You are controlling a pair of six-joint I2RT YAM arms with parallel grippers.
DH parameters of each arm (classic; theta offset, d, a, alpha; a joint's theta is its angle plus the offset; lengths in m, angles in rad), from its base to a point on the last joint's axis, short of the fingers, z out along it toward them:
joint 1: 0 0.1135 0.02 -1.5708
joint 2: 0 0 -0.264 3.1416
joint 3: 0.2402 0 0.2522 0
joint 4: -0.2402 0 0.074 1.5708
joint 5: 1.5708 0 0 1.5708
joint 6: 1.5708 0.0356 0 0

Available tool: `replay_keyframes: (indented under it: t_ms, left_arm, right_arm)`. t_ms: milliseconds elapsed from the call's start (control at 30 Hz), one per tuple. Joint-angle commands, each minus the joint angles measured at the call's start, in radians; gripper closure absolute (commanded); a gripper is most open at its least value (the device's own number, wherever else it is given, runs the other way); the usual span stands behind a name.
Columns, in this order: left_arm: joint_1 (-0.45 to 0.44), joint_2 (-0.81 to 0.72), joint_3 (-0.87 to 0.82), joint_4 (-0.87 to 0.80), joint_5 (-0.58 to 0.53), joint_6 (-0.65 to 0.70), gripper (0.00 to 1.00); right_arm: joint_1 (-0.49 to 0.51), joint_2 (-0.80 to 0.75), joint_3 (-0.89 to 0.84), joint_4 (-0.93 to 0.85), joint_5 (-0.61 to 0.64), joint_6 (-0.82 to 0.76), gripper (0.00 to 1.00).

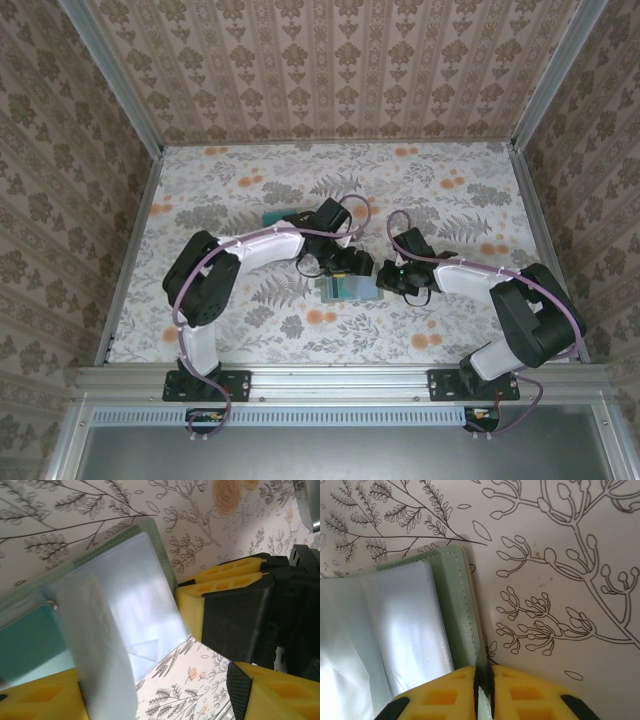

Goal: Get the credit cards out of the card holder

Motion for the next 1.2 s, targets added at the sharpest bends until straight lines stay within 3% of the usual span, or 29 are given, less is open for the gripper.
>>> replay_keyframes:
  t_ms: [0, 433, 667, 800, 967, 1167]
  left_arm:
    - [-0.012, 0.034, 0.054, -0.005, 0.067, 0.039, 0.32]
    - [0.004, -0.023, 0.007, 0.047, 0.076, 0.023, 0.32]
    - [0.059, -0.116, -0.098, 0.088, -0.025, -0.022, 0.35]
    - [0.098, -0.183, -0.187, 0.084, -0.098, -0.034, 0.50]
    - [0.111, -0.168, -0.226, 0.082, -0.103, -0.028, 0.75]
    - [0.108, -0.140, -0.245, 0.101, -0.113, -0.039, 0.79]
  right_arm:
    - [0.005, -0.041, -0.011, -0.024, 0.051, 0.008, 0.80]
    - [-0.004, -0.155, 0.021, -0.115, 0.144, -0.013, 0.74]
    - [-0.001, -0.158, 0.066, -0.131, 0.089, -0.036, 0.73]
    - [0.017, -0.139, 0.096, -0.105, 0.028, -0.046, 0.73]
    - [0.050, -0.086, 0.120, -0.043, -0.053, -0.045, 0.77]
    - [0.097, 0.034, 0.172, -0.007, -0.143, -0.044, 0.80]
